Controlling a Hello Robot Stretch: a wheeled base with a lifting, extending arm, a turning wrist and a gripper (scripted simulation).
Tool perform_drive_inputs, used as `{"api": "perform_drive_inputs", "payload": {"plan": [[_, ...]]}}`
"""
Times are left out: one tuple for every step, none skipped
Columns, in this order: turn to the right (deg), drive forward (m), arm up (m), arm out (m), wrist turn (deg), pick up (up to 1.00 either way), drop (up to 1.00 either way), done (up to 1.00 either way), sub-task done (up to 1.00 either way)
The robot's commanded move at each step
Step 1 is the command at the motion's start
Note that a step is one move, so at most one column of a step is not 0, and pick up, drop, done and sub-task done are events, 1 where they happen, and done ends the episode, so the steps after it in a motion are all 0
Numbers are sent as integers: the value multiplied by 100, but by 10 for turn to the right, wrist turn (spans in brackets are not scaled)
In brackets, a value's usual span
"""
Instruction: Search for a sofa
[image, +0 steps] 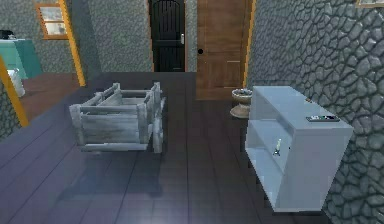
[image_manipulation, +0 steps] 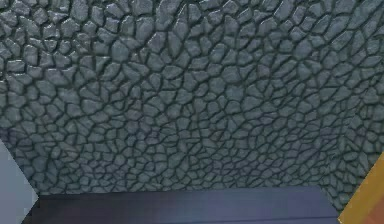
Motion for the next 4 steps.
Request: {"api": "perform_drive_inputs", "payload": {"plan": [[0, 5, 0, 0, 0, 0, 0, 0, 0], [-240, 0, 0, 0, 0, 0, 0, 0, 0], [0, 75, 0, 0, 0, 0, 0, 0, 0], [-450, 0, 0, 0, 0, 0, 0, 0, 0]]}}
